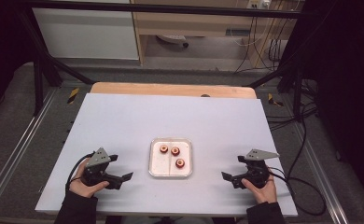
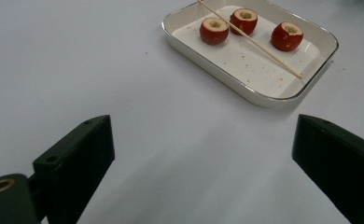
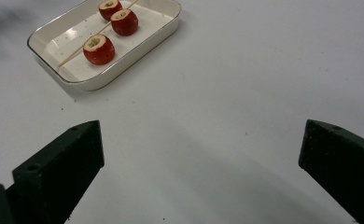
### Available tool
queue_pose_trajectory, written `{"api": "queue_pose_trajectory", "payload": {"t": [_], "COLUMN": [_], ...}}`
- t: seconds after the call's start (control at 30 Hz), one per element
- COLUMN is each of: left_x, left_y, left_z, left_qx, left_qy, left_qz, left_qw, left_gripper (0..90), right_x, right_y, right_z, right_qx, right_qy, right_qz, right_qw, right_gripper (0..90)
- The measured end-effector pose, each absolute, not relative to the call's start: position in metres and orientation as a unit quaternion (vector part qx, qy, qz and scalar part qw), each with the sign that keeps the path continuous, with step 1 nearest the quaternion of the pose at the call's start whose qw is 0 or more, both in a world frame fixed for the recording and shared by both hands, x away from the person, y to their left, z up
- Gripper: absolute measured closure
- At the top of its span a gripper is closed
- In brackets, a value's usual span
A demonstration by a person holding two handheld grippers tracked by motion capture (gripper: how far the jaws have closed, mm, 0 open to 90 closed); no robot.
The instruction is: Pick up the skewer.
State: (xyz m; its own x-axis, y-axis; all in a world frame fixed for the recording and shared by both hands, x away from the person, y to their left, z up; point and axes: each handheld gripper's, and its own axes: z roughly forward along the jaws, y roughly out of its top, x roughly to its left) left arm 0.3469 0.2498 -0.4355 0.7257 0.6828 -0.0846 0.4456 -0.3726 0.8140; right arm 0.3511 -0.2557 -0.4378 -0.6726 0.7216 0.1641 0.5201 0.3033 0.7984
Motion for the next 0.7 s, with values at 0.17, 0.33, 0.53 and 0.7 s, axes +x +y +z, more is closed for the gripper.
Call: {"api": "queue_pose_trajectory", "payload": {"t": [0.17, 0.33, 0.53, 0.7], "left_x": [0.345, 0.344, 0.344, 0.344], "left_y": [0.247, 0.243, 0.238, 0.231], "left_z": [-0.434, -0.43, -0.427, -0.426], "left_qx": [0.819, 0.819, 0.816, 0.811], "left_qy": [0.344, 0.34, 0.347, 0.354], "left_qz": [0.139, 0.142, 0.144, 0.145], "left_qw": [0.437, 0.439, 0.439, 0.442], "left_gripper": [5.7, 5.8, 8.4, 13.1], "right_x": [0.351, 0.352, 0.351, 0.352], "right_y": [-0.256, -0.256, -0.255, -0.255], "right_z": [-0.437, -0.437, -0.437, -0.438], "right_qx": [0.389, 0.39, 0.39, 0.391], "right_qy": [0.798, 0.797, 0.798, 0.799], "right_qz": [0.447, 0.446, 0.445, 0.443], "right_qw": [0.113, 0.114, 0.112, 0.111], "right_gripper": [0.6, 0.6, 0.7, 0.7]}}
